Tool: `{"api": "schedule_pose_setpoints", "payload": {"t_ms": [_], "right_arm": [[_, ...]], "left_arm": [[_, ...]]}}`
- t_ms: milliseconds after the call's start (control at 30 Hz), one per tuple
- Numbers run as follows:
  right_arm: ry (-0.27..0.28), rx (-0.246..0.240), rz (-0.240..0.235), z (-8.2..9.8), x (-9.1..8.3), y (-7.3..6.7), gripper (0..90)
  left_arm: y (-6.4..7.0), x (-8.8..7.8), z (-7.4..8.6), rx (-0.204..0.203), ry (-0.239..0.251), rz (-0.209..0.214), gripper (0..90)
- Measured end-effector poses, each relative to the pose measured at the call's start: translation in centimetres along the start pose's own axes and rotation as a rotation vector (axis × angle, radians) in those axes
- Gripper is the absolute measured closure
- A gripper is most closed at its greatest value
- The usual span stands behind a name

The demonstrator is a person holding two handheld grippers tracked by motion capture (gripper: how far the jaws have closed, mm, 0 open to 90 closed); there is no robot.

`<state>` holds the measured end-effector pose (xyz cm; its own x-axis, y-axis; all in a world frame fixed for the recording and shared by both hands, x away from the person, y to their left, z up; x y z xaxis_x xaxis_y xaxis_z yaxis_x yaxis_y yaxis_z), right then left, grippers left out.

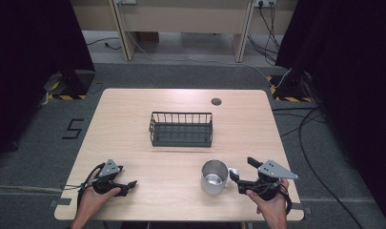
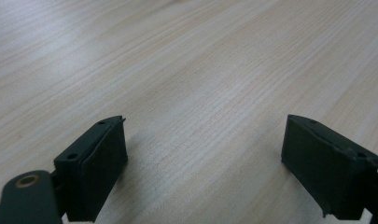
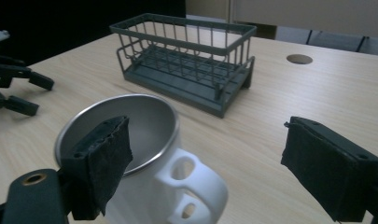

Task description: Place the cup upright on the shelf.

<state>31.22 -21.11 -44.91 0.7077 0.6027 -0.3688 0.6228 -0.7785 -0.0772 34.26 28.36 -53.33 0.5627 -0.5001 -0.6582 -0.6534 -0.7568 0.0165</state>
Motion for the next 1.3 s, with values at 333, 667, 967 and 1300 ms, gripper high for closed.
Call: {"api": "schedule_pose_setpoints", "payload": {"t_ms": [333,667,967,1300], "right_arm": [[0.052,-0.036,-0.064,0.2,-0.3,-1.9,15.0],[0.039,-0.097,-0.109,0.9,1.4,-3.7,15.1],[0.035,-0.11,-0.098,1.7,2.4,-4.1,15.0],[0.07,-0.106,-0.071,2.4,4.0,-4.6,7.4]], "left_arm": [[0.0,0.0,0.0,0.001,-0.001,0.001,13.2],[0.1,0.0,0.0,0.002,0.002,0.004,13.2],[0.1,0.0,0.0,0.002,0.002,0.005,13.3],[0.0,0.0,0.0,0.004,0.001,0.005,13.3]]}}
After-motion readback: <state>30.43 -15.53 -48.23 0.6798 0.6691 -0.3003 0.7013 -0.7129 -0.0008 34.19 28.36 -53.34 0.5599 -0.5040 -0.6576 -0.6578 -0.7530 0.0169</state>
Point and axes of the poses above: each handheld gripper's, and its own axes: x roughly forward along the jaws, z roughly out of its underside, y roughly to its right, the point moved 1 cm from there along x, roughly forward along the jaws
